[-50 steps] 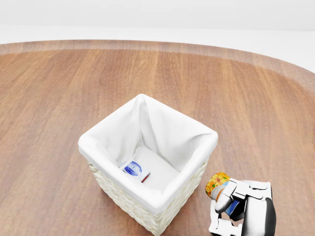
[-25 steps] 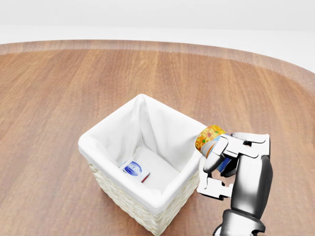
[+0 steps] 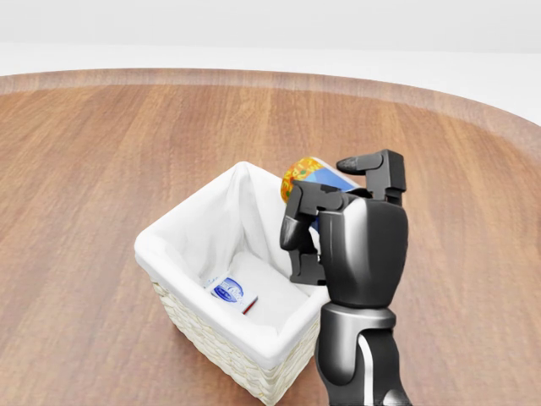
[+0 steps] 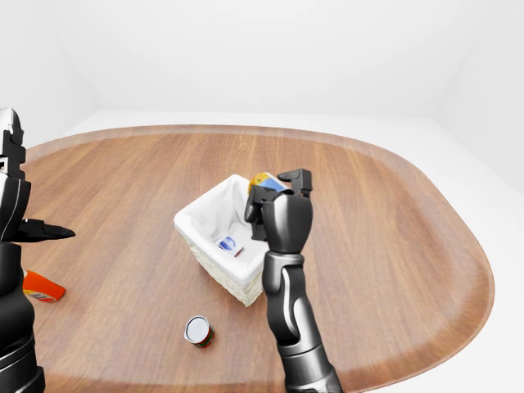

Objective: Pick up the alphabet soup and the cream cheese box, and put them in the basket.

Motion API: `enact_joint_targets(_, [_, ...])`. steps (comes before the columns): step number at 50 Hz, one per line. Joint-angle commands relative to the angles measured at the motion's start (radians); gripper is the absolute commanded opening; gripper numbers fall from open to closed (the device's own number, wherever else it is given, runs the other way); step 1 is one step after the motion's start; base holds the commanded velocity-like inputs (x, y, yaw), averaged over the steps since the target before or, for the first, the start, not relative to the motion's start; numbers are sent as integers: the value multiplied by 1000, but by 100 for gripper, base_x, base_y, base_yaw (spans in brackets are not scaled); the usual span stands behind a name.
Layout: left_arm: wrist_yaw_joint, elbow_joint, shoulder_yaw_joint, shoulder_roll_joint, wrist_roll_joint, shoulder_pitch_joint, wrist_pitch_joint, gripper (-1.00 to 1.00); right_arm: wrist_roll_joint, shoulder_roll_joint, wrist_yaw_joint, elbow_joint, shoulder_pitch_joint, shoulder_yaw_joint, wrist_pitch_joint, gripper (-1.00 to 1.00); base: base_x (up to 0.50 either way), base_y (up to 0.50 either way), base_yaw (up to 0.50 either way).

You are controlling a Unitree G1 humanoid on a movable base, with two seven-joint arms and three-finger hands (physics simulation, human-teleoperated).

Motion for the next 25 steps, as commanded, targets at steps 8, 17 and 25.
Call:
enact_joint_targets(8, [5,4,-8,12,-27,-2,0,100,-287,23,55,201,-133,25,0,-100,0,0,0])
enact_joint_targets(17, [18,12,-7,10,-33,1,0,100,-405,34,176,222,-195,13,0,-100,0,0,0])
enact_joint_targets(25, [11,7,-4,12,-37,1,0,100,-452,38,310,252,-244,1,0,-100,0,0,0])
